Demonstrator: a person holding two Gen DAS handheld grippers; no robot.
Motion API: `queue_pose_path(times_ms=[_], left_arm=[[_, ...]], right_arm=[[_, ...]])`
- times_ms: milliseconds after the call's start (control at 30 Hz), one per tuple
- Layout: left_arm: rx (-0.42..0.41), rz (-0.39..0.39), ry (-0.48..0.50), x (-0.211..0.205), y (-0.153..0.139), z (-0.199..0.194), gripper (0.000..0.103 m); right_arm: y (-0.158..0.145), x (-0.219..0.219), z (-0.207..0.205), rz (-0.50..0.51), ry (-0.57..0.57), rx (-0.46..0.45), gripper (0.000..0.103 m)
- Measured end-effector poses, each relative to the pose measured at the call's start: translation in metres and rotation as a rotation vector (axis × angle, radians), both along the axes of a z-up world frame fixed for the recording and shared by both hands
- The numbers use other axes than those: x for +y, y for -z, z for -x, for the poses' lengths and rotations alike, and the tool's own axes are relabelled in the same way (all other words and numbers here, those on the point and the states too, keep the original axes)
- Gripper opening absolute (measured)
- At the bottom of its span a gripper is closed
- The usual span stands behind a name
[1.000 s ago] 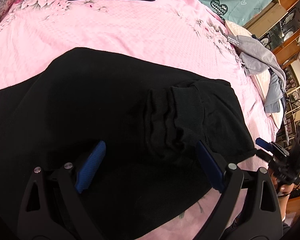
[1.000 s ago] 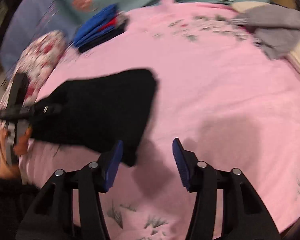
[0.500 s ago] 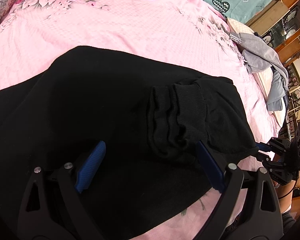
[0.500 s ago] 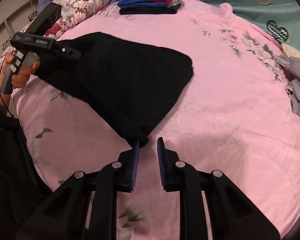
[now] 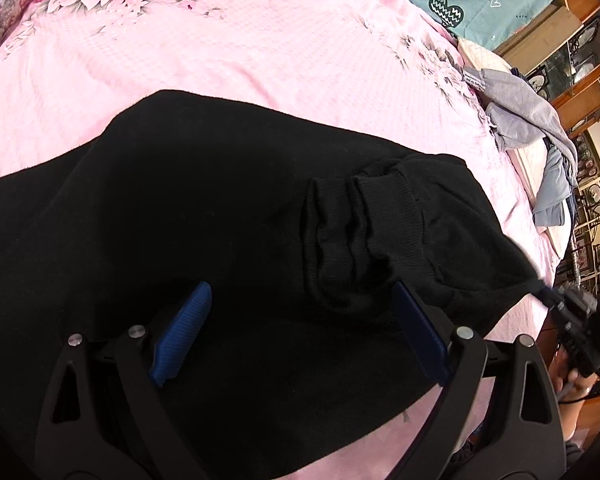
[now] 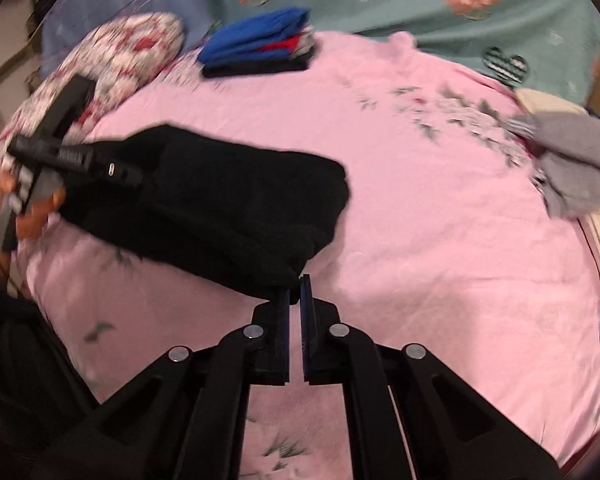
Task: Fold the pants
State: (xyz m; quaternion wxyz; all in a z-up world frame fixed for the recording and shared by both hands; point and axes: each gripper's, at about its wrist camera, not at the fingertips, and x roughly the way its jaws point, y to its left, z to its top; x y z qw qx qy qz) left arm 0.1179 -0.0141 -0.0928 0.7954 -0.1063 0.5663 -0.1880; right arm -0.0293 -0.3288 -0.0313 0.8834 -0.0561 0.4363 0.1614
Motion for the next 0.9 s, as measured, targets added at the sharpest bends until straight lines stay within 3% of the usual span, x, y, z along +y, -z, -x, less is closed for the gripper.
queue_pose_path(times_ms=[133, 167, 233, 333, 400, 467, 567, 767, 833, 900], left_arm=[[-0.014, -0.027, 0.022, -0.004, 0.001, 0.002, 0.093], [-0.018, -0.03, 0.029, -0.005, 0.0, 0.002, 0.093], [-0.016, -0.028, 0.032, -0.004, 0.0, 0.002, 0.093], [-0.014, -0.009, 0.024, -0.001, -0.001, 0.003, 0.093], [-0.008, 0.003, 0.016, 0.001, -0.001, 0.004, 0.093], [-0.004, 0.005, 0.015, 0.002, -0.001, 0.005, 0.093], [0.0, 0.004, 0.017, 0.003, -0.001, 0.009, 0.093], [0.005, 0.008, 0.008, 0.005, -0.001, 0.009, 0.093], [0.004, 0.003, 0.01, 0.004, -0.001, 0.008, 0.093], [-0.002, 0.005, 0.009, 0.004, -0.002, 0.006, 0.093]], right_arm=[[0.042, 0.003, 0.006, 0.055, 0.121, 0.219, 0.004], [0.041, 0.003, 0.01, 0.061, 0.123, 0.191, 0.005], [0.036, -0.002, 0.014, 0.046, 0.105, 0.224, 0.01], [0.013, -0.018, 0.012, -0.052, 0.097, 0.19, 0.021], [-0.001, -0.029, -0.003, -0.079, 0.166, 0.116, 0.046], [-0.002, -0.031, -0.024, -0.059, 0.213, 0.067, 0.049], [0.013, -0.027, -0.069, -0.112, 0.248, 0.081, 0.05], [0.049, 0.003, -0.148, -0.159, 0.156, 0.232, 0.051], [0.049, 0.014, -0.156, -0.128, 0.132, 0.218, 0.018], [0.039, 0.014, -0.156, -0.147, 0.14, 0.188, 0.011]])
